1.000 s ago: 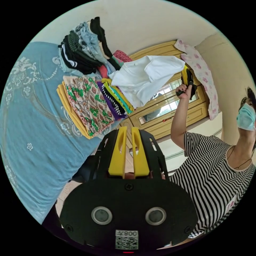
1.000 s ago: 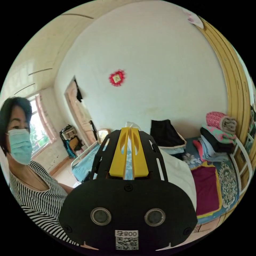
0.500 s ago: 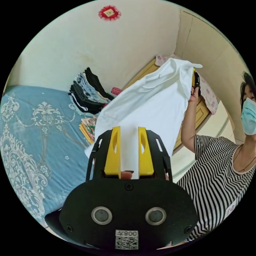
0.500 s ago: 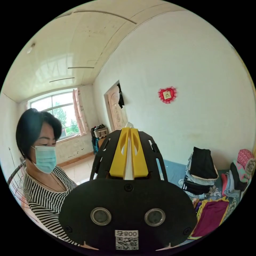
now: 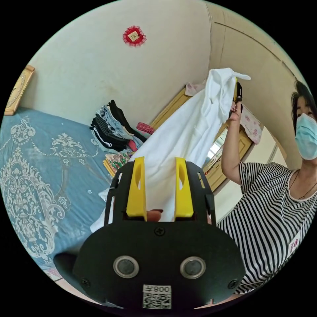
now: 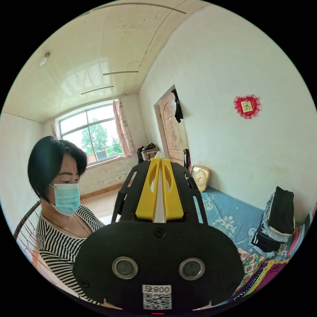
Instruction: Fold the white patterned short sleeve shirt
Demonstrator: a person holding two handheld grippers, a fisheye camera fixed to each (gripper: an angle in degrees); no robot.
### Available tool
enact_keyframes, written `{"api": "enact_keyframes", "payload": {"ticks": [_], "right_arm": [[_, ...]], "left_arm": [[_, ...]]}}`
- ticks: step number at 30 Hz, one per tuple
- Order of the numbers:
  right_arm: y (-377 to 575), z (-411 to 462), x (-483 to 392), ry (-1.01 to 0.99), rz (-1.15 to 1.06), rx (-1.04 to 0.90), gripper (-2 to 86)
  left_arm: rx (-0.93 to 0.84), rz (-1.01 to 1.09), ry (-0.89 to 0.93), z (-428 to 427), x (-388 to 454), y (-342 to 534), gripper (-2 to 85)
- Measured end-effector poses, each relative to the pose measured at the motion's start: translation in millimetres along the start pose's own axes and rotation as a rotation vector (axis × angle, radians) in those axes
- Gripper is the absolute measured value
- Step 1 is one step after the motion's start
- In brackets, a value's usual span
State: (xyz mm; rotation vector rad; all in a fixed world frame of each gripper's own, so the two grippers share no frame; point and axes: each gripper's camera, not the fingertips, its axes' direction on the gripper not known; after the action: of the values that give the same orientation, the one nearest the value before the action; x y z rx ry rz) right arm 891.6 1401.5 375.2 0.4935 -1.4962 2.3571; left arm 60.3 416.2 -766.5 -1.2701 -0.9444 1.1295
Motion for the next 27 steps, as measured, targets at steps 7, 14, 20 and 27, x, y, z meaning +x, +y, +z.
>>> {"api": "enact_keyframes", "payload": {"ticks": [7, 14, 20, 27], "right_arm": [[-15, 19, -31, 0.033, -0.021, -0.035, 0.4], [-23, 36, -43, 0.039, -0.001, -0.037, 0.3], [-30, 56, -47, 0.019, 0.012, -0.036, 0.4], [-32, 77, -48, 0.031, 0.024, -0.04, 0.3]], "left_arm": [[0.067, 0.024, 0.179, -48, 45, -12, 13.6], [0.048, -0.011, 0.28, -96, 87, 9, 15.5], [-0.101, 0.083, 0.006, -121, 155, 17, 15.5], [-0.072, 0.077, -0.153, -158, 204, 6, 3.1]]}}
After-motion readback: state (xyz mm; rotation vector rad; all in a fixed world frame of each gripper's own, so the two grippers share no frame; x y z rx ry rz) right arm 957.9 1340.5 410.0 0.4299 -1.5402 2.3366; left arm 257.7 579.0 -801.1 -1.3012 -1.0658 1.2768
